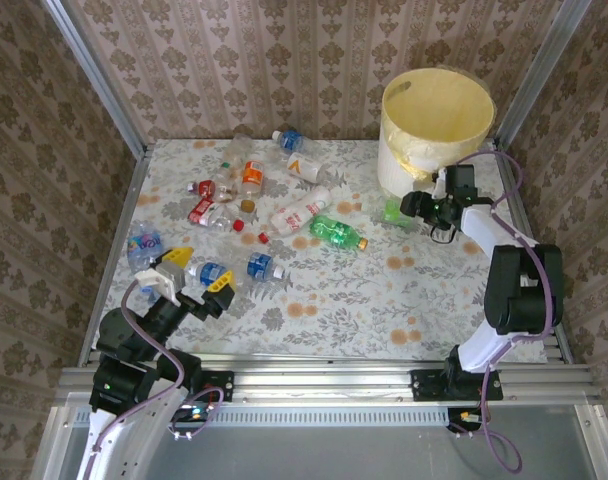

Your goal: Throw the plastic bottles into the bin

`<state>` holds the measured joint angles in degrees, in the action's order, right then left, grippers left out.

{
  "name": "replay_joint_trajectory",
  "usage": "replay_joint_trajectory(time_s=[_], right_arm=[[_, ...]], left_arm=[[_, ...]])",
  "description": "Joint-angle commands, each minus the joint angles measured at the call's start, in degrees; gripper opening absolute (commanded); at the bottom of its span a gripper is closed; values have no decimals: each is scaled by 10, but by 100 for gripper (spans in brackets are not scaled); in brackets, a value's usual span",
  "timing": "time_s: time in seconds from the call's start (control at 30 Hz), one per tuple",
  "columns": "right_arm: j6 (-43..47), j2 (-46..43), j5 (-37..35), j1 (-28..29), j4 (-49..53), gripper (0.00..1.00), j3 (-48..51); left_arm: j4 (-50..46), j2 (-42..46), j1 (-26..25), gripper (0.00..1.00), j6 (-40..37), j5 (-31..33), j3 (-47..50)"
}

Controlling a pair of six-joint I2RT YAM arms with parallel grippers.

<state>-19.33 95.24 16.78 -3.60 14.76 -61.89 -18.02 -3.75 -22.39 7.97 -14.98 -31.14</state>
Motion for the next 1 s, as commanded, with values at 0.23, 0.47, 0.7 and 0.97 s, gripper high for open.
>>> replay_joint_trajectory(time_s=[0.23,0.47,0.7,0.97], right_arm=[[7,42,-10,3,-31,61,-4],[4,50,-7,6,-46,58,9],[1,33,-2,10,-49,59,20],[-16,-69,-10,18,-40,66,68]], left_arm=[[-12,-3,4,100,3,6,-9],[-13,-3,4,100,1,7,-10],[-16,-3,4,100,0,7,-11],[-16,-2,4,100,1,6,-11]])
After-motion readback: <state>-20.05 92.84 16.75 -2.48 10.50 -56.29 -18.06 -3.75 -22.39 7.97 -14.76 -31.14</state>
